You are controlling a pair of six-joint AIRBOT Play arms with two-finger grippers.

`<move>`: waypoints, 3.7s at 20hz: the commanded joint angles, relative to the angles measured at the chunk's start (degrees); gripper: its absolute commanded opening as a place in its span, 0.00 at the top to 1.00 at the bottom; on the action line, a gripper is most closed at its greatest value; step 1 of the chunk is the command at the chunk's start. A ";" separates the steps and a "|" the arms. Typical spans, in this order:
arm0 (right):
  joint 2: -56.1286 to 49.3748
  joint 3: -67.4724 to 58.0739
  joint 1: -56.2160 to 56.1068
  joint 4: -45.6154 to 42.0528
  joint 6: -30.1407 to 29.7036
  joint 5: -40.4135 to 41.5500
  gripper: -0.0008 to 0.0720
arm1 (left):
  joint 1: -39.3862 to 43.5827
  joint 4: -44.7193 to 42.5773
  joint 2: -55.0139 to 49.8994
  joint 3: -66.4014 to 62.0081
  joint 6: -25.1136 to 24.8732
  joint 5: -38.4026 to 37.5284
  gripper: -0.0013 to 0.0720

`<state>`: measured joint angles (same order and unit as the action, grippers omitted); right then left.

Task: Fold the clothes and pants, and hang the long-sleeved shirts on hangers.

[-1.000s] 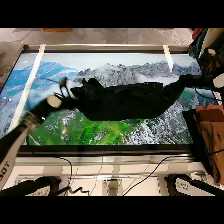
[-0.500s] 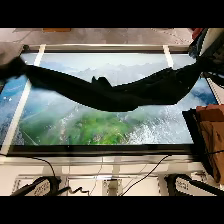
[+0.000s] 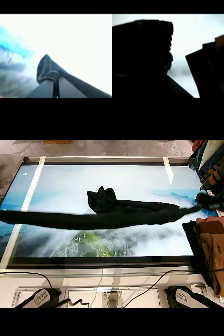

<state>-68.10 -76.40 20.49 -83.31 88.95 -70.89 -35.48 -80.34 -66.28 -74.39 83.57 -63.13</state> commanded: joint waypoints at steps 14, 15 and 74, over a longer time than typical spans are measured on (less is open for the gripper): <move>21.49 32.02 0.22 -2.27 -3.34 -18.29 0.94 | -1.55 -25.75 0.26 15.47 -11.23 -12.44 0.95; 21.49 32.02 0.22 -2.27 -3.34 -18.29 0.94 | -1.57 -25.83 0.26 15.47 -11.26 -12.39 0.95; -33.20 7.96 11.02 41.07 -39.95 1.05 0.94 | 50.12 41.59 -33.16 1.20 -0.20 34.32 0.27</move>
<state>-101.30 -68.38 31.57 -42.28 48.99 -69.82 13.76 -48.25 -95.64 -72.38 82.15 -30.79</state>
